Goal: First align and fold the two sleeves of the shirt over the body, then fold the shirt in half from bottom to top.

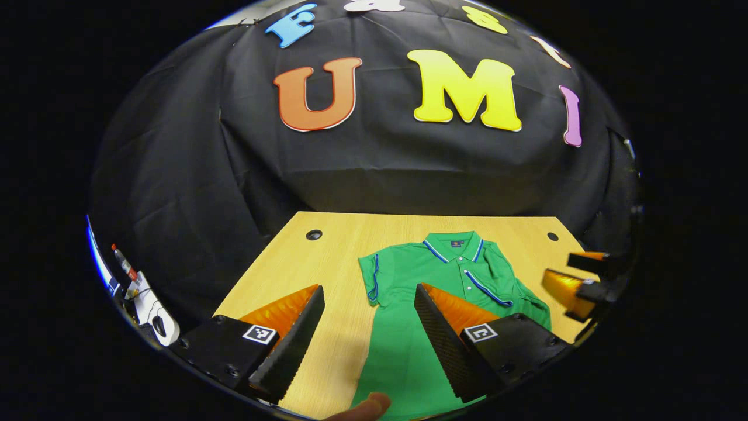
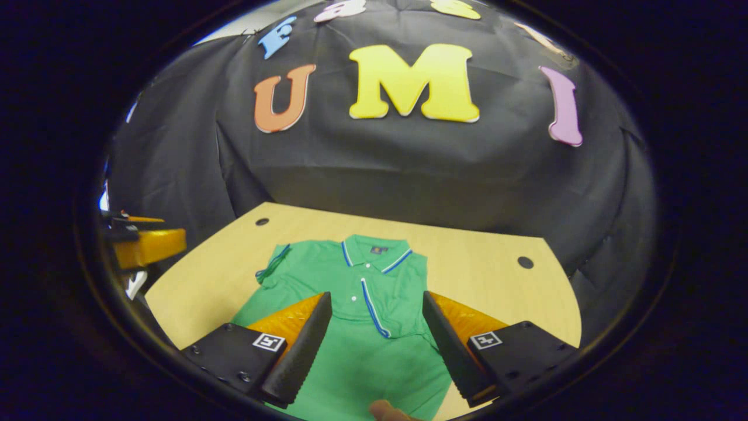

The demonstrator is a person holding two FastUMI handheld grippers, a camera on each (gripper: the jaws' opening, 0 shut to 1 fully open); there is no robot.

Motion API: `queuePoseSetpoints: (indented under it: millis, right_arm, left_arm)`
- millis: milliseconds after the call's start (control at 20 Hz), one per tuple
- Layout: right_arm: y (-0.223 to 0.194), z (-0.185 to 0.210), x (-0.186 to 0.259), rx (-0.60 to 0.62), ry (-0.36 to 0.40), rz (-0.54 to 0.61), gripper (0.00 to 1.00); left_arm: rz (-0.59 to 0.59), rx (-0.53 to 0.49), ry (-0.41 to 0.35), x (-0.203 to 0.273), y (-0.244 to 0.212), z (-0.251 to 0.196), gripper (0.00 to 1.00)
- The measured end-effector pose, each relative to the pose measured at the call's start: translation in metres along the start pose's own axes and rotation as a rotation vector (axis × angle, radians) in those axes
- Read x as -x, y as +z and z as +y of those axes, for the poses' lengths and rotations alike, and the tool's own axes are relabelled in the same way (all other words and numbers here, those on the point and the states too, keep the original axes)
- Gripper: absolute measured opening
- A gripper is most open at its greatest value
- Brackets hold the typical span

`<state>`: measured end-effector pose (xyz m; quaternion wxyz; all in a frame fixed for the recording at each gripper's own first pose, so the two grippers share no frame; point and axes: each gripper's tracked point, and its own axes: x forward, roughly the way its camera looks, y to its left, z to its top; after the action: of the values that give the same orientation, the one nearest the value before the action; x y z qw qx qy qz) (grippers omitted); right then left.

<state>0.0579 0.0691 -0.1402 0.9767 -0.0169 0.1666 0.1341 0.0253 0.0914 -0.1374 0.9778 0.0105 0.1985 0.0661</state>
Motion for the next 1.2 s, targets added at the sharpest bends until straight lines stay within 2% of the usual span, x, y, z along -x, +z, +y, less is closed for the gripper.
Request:
queuePoseSetpoints:
  millis: [50, 200, 250, 300, 350, 400, 450, 500, 550, 600, 650, 750, 800, 850, 1000, 1100, 1150, 1200]
  right_arm:
    - [0.010, -0.004, 0.015, -0.012, -0.019, -0.026, 0.94]
    - [0.031, -0.014, 0.058, -0.043, -0.078, -0.080, 0.98]
    - [0.035, -0.018, 0.071, -0.043, -0.100, -0.091, 0.94]
    - [0.040, -0.022, 0.084, -0.030, -0.124, -0.103, 0.98]
    - [0.043, -0.029, 0.096, -0.012, -0.157, -0.116, 0.94]
    - [0.047, -0.033, 0.106, -0.003, -0.187, -0.130, 0.94]
    - [0.051, -0.035, 0.115, 0.000, -0.208, -0.140, 0.98]
    - [0.051, -0.037, 0.121, -0.003, -0.229, -0.140, 0.98]
    - [0.047, -0.040, 0.127, -0.001, -0.246, -0.131, 0.94]
    - [0.042, -0.041, 0.130, 0.006, -0.264, -0.113, 0.98]
    - [0.036, -0.045, 0.133, 0.011, -0.280, -0.093, 0.94]
    - [0.023, -0.045, 0.136, -0.009, -0.298, -0.052, 0.96]
    - [0.018, -0.045, 0.139, -0.022, -0.305, -0.035, 0.94]
    - [0.015, -0.046, 0.140, -0.027, -0.314, -0.024, 0.97]
    - [0.007, -0.045, 0.143, -0.028, -0.327, 0.008, 0.96]
    - [0.007, -0.040, 0.143, -0.016, -0.325, 0.016, 0.96]
    - [0.008, -0.039, 0.143, -0.008, -0.324, 0.015, 0.95]
    - [0.007, -0.036, 0.142, -0.001, -0.320, 0.014, 0.95]
  left_arm:
    - [0.013, -0.003, -0.016, -0.013, -0.002, -0.003, 1.00]
    - [0.052, 0.006, -0.051, -0.054, -0.011, -0.011, 1.00]
    - [0.064, 0.012, -0.061, -0.068, -0.015, -0.014, 1.00]
    - [0.079, 0.020, -0.064, -0.082, -0.019, -0.014, 1.00]
    - [0.097, 0.030, -0.069, -0.094, -0.025, -0.014, 1.00]
    - [0.121, 0.036, -0.069, -0.107, -0.033, -0.013, 1.00]
    - [0.143, 0.040, -0.065, -0.121, -0.041, -0.013, 1.00]
    - [0.166, 0.042, -0.061, -0.134, -0.049, -0.011, 1.00]
    - [0.192, 0.040, -0.051, -0.146, -0.057, -0.009, 1.00]
    - [0.219, 0.037, -0.044, -0.158, -0.066, -0.006, 1.00]
    - [0.261, 0.021, -0.038, -0.170, -0.078, -0.007, 1.00]
    - [0.338, 0.001, -0.034, -0.185, -0.096, -0.005, 1.00]
    - [0.351, 0.005, -0.037, -0.190, -0.097, -0.006, 1.00]
    - [0.354, 0.014, -0.035, -0.195, -0.098, -0.006, 0.99]
    - [0.347, 0.017, -0.034, -0.210, -0.096, -0.011, 0.85]
    - [0.366, 0.015, -0.034, -0.215, -0.098, -0.011, 0.79]
    - [0.376, 0.015, -0.027, -0.217, -0.099, -0.008, 0.80]
    - [0.385, 0.011, -0.019, -0.219, -0.100, -0.004, 0.64]
